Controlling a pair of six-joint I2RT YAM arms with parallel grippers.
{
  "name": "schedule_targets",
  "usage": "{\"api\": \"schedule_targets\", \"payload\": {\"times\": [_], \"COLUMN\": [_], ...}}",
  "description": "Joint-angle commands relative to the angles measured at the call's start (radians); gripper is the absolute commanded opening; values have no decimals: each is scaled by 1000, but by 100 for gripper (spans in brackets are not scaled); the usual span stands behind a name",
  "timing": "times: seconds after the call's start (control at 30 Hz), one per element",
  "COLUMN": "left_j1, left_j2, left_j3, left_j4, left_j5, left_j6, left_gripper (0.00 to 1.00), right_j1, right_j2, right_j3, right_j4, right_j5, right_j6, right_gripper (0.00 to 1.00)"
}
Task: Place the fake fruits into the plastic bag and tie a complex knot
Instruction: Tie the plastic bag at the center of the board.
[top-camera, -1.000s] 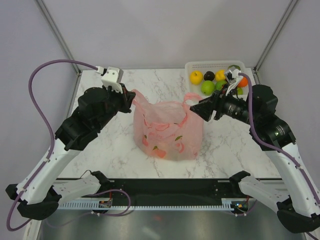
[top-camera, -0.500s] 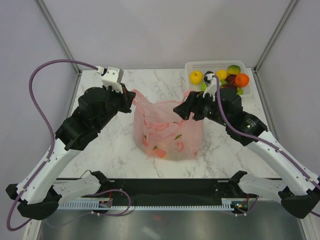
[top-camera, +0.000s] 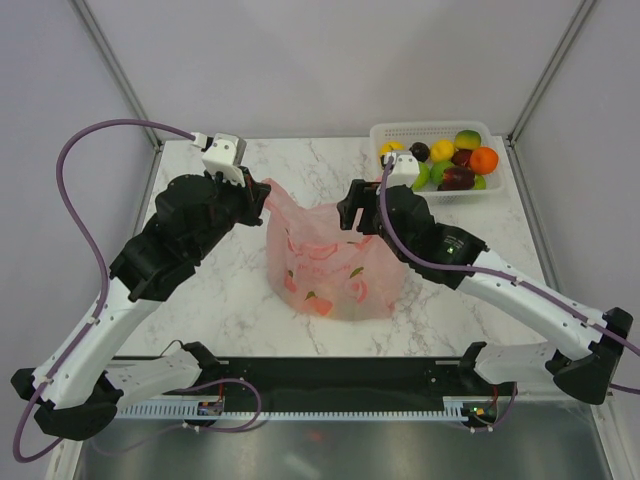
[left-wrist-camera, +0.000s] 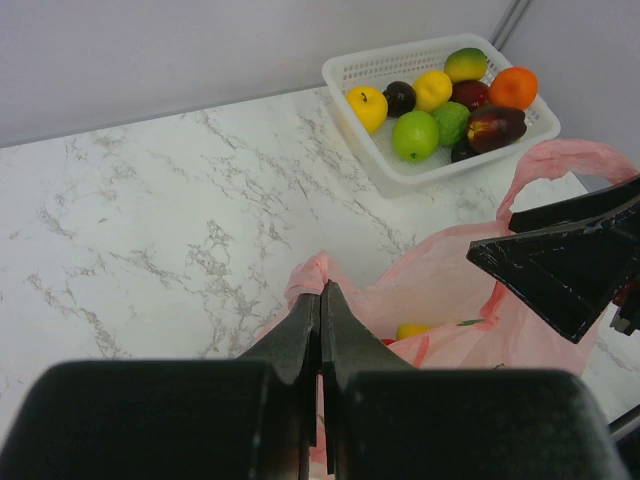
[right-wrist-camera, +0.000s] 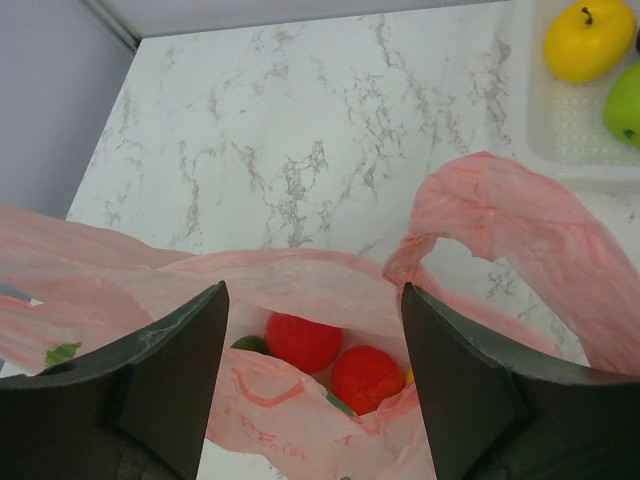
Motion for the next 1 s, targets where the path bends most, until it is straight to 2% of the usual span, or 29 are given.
{"api": "schedule_targets", "payload": {"times": [0.0,0.27,0.5,0.57,0.87,0.97], "left_j1": [4,5,4,5,5,5], "left_j2": [-12,-3,-8,-5,-15,-15], "left_j3": [39,45,40,42,49,49], "left_j4": [25,25,25,24,21,22], "left_j5": [-3,-6,-15,-18,-30,-32], "left_j6": [-8,-8,-12,-8,-6,-5], "left_gripper": [2,2,2,2,2,2], "right_j1": [50,108,110,111,111,108], "right_j2": [6,24,79,99,141,147], "right_j3": [75,154,182,185,179,184], "right_j4": [-15,-115,-157,-146,-148,-123], "right_j5": [223,353,359,393,419,455], "right_j6": [-38,-83,-81,-93,-61,-89], "right_gripper": [77,74,75,68,63,48]}}
